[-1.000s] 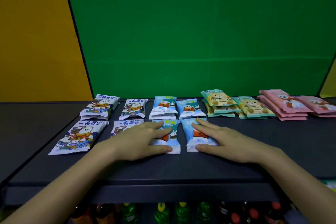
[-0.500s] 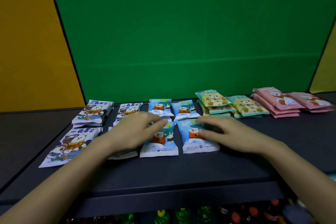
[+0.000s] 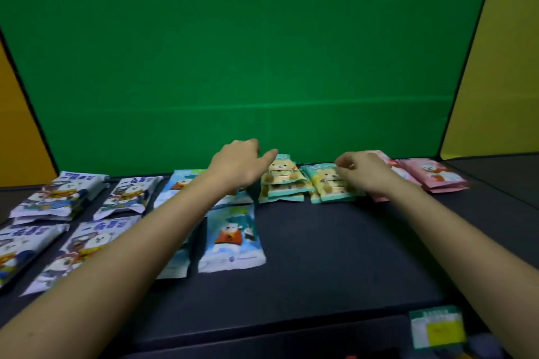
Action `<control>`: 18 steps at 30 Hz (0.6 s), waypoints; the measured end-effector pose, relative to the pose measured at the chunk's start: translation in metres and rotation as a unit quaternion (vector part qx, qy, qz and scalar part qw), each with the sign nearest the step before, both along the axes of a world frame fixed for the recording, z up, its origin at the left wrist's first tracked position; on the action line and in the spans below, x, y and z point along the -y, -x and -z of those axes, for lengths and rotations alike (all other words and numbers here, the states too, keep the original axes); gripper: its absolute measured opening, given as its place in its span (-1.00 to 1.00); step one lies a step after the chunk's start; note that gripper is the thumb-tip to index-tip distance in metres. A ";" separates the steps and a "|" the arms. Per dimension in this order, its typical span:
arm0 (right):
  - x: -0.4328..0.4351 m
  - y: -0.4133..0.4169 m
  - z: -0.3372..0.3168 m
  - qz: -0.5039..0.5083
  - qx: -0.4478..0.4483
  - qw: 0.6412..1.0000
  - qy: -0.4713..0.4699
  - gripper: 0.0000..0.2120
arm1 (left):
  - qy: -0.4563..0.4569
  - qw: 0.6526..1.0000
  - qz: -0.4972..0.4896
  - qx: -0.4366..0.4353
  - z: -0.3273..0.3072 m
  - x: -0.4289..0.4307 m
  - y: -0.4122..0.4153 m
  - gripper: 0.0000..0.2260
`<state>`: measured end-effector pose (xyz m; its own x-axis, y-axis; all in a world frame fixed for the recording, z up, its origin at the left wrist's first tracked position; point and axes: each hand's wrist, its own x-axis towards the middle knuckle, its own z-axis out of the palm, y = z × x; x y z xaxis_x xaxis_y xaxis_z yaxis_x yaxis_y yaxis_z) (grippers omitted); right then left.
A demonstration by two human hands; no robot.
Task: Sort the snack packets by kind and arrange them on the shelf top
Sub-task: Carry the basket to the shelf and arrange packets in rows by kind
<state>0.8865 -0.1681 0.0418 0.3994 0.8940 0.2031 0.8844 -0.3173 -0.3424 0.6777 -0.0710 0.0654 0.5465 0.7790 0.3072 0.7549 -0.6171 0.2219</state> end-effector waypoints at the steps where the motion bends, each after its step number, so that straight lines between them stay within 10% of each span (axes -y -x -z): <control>1: -0.003 -0.004 0.003 -0.004 0.005 1.000 0.014 -0.73 | 0.010 1.000 -0.016 -0.010 0.002 0.000 -0.012 -0.47; 18: -0.038 -0.002 0.012 0.046 0.044 0.992 0.107 -0.14 | 0.209 0.956 -0.188 -0.087 0.008 -0.010 -0.090 -0.15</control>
